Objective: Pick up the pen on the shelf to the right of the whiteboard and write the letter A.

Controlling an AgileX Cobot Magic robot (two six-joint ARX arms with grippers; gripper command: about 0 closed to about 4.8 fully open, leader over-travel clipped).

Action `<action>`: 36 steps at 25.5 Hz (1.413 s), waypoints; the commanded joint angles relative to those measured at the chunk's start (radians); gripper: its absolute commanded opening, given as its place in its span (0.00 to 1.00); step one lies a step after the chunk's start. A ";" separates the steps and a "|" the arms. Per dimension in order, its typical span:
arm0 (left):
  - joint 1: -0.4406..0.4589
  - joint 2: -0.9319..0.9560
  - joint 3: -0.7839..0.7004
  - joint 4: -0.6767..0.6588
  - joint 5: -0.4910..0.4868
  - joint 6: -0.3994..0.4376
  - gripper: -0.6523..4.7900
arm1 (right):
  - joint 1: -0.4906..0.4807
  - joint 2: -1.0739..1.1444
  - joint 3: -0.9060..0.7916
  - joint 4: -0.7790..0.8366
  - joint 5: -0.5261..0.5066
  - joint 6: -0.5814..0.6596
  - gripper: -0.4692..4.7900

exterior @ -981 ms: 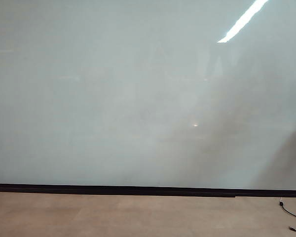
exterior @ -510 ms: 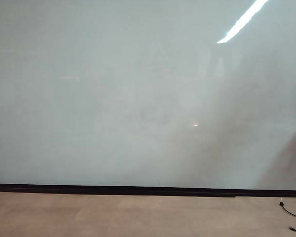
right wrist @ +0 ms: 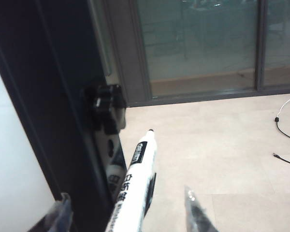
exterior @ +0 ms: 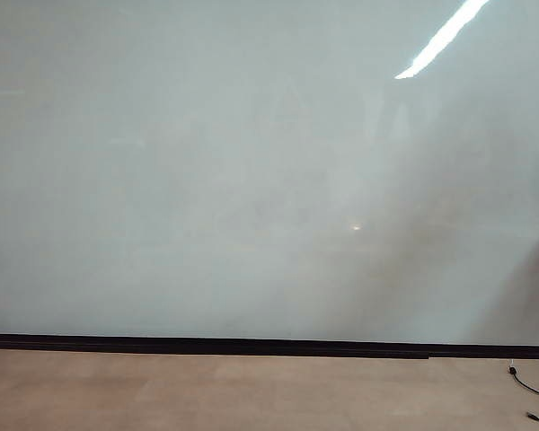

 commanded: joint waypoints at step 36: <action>0.000 0.000 0.003 0.006 0.001 0.004 0.11 | 0.009 -0.002 -0.034 0.014 0.004 -0.057 0.49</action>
